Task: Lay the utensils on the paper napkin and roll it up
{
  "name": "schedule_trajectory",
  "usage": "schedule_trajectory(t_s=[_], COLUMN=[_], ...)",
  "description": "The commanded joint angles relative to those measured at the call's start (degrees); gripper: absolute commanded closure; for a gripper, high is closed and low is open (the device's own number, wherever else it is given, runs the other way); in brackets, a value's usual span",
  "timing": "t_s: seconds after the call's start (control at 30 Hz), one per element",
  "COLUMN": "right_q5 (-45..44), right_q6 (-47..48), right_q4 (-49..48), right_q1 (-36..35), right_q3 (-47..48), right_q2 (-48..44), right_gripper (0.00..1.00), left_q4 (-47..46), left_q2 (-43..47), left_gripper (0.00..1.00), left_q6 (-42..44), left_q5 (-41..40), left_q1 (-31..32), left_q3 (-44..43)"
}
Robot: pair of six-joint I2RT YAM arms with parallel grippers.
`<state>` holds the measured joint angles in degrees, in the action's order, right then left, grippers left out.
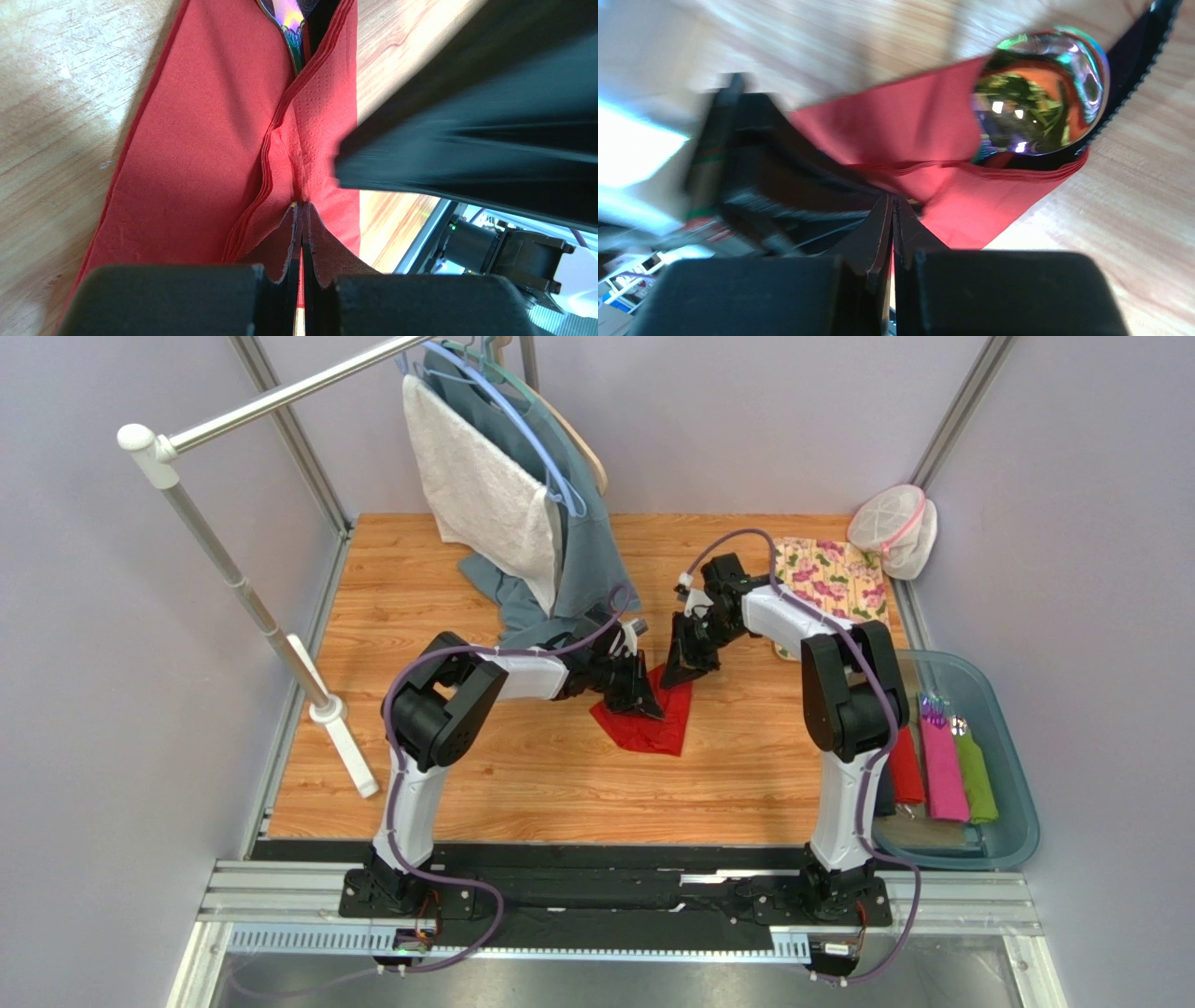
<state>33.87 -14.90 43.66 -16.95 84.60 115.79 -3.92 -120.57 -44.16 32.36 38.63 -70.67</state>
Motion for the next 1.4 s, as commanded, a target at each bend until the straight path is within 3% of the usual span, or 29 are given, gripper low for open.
schedule_trajectory(t_s=[0.0, 0.2, 0.33, 0.43, 0.5, 0.67, 0.9, 1.1, 1.37], right_q5=[-2.9, -5.9, -6.9, -7.2, -7.1, -6.6, -6.4, -7.1, -7.0], right_q6=[2.0, 3.8, 5.3, 6.9, 7.4, 8.2, 8.7, 9.1, 8.8], right_q4=[-0.9, -3.1, -4.2, -4.5, -4.4, -4.5, -4.5, -4.5, -4.5], right_q1=[-0.6, -0.9, -0.9, -0.9, -0.9, -1.0, -1.2, -1.1, -1.1], right_q3=[-2.6, -4.7, -5.6, -6.1, -6.4, -6.7, -7.0, -7.6, -7.3], right_q2=[3.4, 6.8, 7.7, 8.1, 8.3, 8.2, 8.6, 8.1, 8.0], right_gripper=[0.98, 0.99, 1.0, 1.0, 1.0, 1.0, 1.0, 1.0, 1.0], left_q4=[3.7, 3.0, -3.0, -5.7, -3.9, -2.6, -0.2, 0.5, 8.6], left_q2=[-1.2, -0.5, 2.8, 8.4, 12.6, 18.5, 12.9, 6.2, -0.8], left_gripper=[0.98, 0.97, 0.79, 0.6, 0.55, 0.62, 0.66, 0.67, 0.75], left_q6=[2.6, 3.1, 3.2, 3.2, 3.6, 9.9, 11.9, 8.8, 6.0], left_q5=[-3.3, -3.1, -1.0, -1.2, -1.2, 6.0, 12.6, 11.6, 6.6], left_q1=[-0.2, -0.2, -0.1, -0.5, -1.7, -2.5, 1.1, 1.7, -0.8], left_q3=[-0.3, -0.2, 2.1, 5.6, 8.2, 11.8, 6.3, 3.9, 2.6])
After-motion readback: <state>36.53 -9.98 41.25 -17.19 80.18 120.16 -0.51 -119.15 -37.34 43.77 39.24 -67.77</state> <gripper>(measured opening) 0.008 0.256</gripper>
